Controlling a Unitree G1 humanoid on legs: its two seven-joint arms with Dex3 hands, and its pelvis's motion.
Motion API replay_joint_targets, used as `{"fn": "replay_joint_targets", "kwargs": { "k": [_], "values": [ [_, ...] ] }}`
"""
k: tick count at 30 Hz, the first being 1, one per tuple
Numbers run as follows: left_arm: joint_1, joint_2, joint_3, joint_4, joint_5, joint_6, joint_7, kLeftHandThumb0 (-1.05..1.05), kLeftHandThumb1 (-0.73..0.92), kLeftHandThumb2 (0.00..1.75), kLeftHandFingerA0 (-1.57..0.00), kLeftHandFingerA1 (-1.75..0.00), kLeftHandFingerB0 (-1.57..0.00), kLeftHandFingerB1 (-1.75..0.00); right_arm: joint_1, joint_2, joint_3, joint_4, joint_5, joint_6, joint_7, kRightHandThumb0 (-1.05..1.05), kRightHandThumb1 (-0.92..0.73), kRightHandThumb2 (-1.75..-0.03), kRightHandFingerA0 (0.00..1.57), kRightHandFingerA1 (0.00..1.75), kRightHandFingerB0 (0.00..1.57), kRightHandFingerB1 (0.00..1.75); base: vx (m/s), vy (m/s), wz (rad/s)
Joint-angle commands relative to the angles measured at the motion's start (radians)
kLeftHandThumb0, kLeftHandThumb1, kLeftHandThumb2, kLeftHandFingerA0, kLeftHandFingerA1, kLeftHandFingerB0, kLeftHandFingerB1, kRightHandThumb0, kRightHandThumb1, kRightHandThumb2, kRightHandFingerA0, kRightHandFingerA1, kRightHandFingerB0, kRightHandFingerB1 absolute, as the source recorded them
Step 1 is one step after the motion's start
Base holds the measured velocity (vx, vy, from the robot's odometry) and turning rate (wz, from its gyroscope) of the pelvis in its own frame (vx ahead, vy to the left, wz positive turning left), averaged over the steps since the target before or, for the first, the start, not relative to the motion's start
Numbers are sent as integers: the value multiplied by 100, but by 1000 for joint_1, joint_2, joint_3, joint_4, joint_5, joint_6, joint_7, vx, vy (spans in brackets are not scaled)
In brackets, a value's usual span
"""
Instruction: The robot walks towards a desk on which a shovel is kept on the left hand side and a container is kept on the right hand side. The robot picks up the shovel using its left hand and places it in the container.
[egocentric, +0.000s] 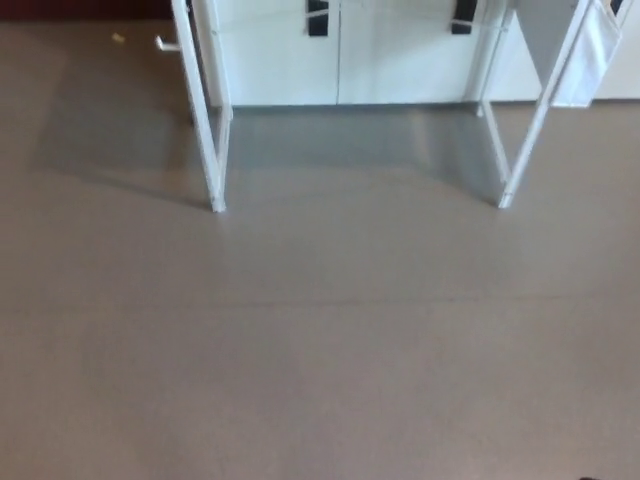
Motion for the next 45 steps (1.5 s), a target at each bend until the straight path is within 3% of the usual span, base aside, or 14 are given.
{"fn": "replay_joint_targets", "kwargs": {
  "k": [1,8,10,17,20,21,25,28,29,33,34,40,41,45],
  "values": [
    [9,14,1,1,17,-33,11,-62,74,63,-37,-32,-25,-29,1,-8,1,5,-6,-25,-5,-39,-69,-60,45,50,33,43,108,-94,-2],
    [18,9,3,-15,18,-24,14,-65,63,86,-30,-43,-21,-40,-6,-11,5,8,-17,-21,-10,-39,-69,-61,46,50,32,42,150,-8,-9],
    [20,9,2,-20,19,-20,14,-62,73,63,-38,-33,-25,-29,-6,-11,5,9,-17,-19,-11,-39,-69,-61,47,50,32,42,215,171,-10],
    [22,14,-1,-19,22,-25,12,-61,74,63,-35,-32,-24,-29,-1,-12,10,2,-20,-24,-11,-38,-69,-60,45,51,33,44,204,151,-1],
    [19,11,-3,-13,30,-27,26,-66,63,86,-31,-43,-21,-40,-8,-17,12,8,-23,-20,-10,-39,-70,-61,46,51,32,43,163,-79,9],
    [17,11,-2,-7,29,-30,25,-62,73,63,-38,-33,-25,-29,-7,-19,15,4,-29,-17,-15,-40,-70,-61,47,51,32,42,185,-127,8],
    [15,14,-4,-4,26,-36,18,-65,64,86,-29,-43,-20,-40,-8,-20,16,6,-33,-18,-20,-39,-70,-61,46,50,33,42,148,-199,10],
    [13,14,-5,1,27,-38,20,-62,74,63,-36,-32,-24,-29,-7,-19,16,7,-28,-20,-19,-39,-69,-60,46,50,33,43,256,-390,-1],
    [12,13,-5,2,27,-39,20,-66,64,86,-29,-43,-20,-40,-7,-19,16,8,-28,-22,-20,-39,-70,-60,46,50,33,43,272,-402,24],
    [11,13,-3,3,25,-35,19,-67,64,87,-29,-43,-20,-40,-7,-20,19,3,-31,-14,-25,-38,-70,-61,46,50,33,43,188,-217,3],
    [11,13,-3,1,25,-36,19,-62,74,63,-37,-32,-25,-29,-7,-22,20,2,-32,-11,-25,-38,-70,-61,46,49,33,42,125,-118,-4],
    [1,13,-2,7,26,-38,23,-62,75,63,-37,-32,-24,-29,-20,-18,17,17,-21,-17,-19,-38,-70,-60,47,50,33,43,122,-6,-9],
    [-2,15,-3,12,26,-43,20,-66,65,87,-29,-43,-19,-40,-19,-16,16,17,-17,-17,-17,-38,-70,-61,46,51,33,43,201,134,19],
    [-5,14,-2,17,22,-38,19,-66,65,86,-28,-43,-19,-40,-23,-17,18,23,-26,-20,-23,-37,-70,-61,47,51,34,44,191,132,1]
  ]
}}
